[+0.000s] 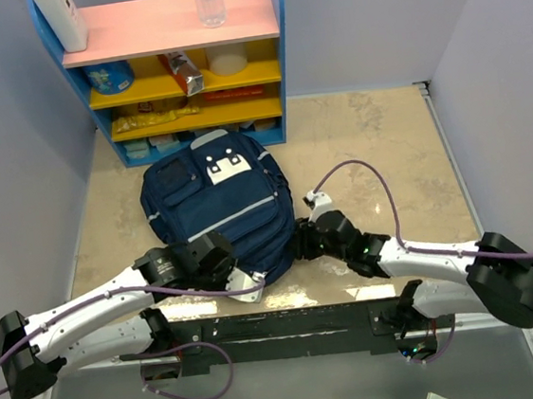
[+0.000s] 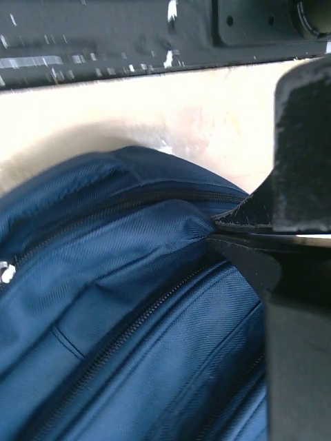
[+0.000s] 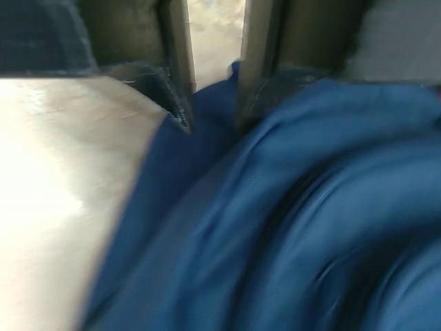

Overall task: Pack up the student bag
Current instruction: Zip the student bag at the center of the board.

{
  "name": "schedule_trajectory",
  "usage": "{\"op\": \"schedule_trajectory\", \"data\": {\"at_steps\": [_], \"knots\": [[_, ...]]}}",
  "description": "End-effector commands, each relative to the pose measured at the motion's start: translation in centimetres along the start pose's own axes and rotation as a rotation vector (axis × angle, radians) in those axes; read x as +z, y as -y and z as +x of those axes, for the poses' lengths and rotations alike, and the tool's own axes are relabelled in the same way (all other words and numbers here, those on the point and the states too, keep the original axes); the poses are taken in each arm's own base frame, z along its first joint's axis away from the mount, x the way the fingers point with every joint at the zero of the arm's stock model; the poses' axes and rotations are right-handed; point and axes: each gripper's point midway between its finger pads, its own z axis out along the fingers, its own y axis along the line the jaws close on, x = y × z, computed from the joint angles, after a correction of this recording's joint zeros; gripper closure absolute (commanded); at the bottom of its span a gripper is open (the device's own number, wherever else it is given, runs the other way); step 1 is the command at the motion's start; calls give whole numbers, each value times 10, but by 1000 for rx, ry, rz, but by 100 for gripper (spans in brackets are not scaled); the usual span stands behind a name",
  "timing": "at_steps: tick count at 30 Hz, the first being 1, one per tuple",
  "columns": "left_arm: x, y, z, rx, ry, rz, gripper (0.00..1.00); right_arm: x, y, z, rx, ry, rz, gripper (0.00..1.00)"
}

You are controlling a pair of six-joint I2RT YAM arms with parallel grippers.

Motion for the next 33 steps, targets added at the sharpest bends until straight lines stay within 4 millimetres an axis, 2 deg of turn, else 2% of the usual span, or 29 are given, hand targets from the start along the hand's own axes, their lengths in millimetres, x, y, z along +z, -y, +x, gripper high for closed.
{"op": "schedule_trajectory", "data": {"at_steps": [1, 3, 6, 7, 9, 13, 15, 16, 17, 19, 20, 23, 24, 26, 28, 30, 31, 33], "knots": [[-12, -24, 14, -67, -53, -136, 100, -12, -34, -13, -53, 127, -117, 57], [-11, -32, 15, -161, -44, -202, 100, -18, -34, -18, -65, 163, -126, 53], [-6, -29, 19, -227, -46, -197, 98, -11, -30, -19, -115, 154, -92, 51], [-3, -26, 22, -254, -56, -186, 98, -7, -36, -26, -132, 161, -93, 51], [1, -17, 26, -276, -73, -149, 100, 5, -38, -22, -156, 128, -86, 52], [9, 2, 25, -279, -70, -42, 100, 7, -60, -35, -170, 155, -155, 54], [11, 2, 21, -294, -59, -33, 92, 2, -64, -37, -181, 167, -169, 55], [12, 2, 20, -302, -55, -27, 87, -7, -66, -39, -193, 189, -177, 55], [14, 4, 16, -304, -39, -6, 71, -15, -67, -40, -196, 207, -188, 55], [17, 3, 14, -315, -41, 5, 70, -24, -61, -31, -216, 200, -188, 55], [18, 3, 11, -317, -34, 14, 69, -32, -63, -34, -214, 216, -199, 56], [13, -14, -7, -327, 28, -14, 71, -37, -53, -13, -230, 152, -182, 58], [8, -27, -17, -329, 62, -42, 71, -37, -50, -6, -231, 136, -177, 58], [3, -35, -29, -331, 104, -49, 69, -36, -45, 9, -221, 102, -170, 58], [-1, -43, -40, -338, 132, -46, 66, -36, -53, 22, -237, 84, -195, 56], [-2, -45, -45, -338, 143, -35, 64, -36, -58, 27, -279, 91, -190, 52], [-2, -47, -45, -338, 145, -42, 65, -38, -68, 29, -333, 93, -213, 51], [-6, -56, -46, -339, 152, -87, 72, -38, -69, 28, -426, 100, -190, 49]]}}
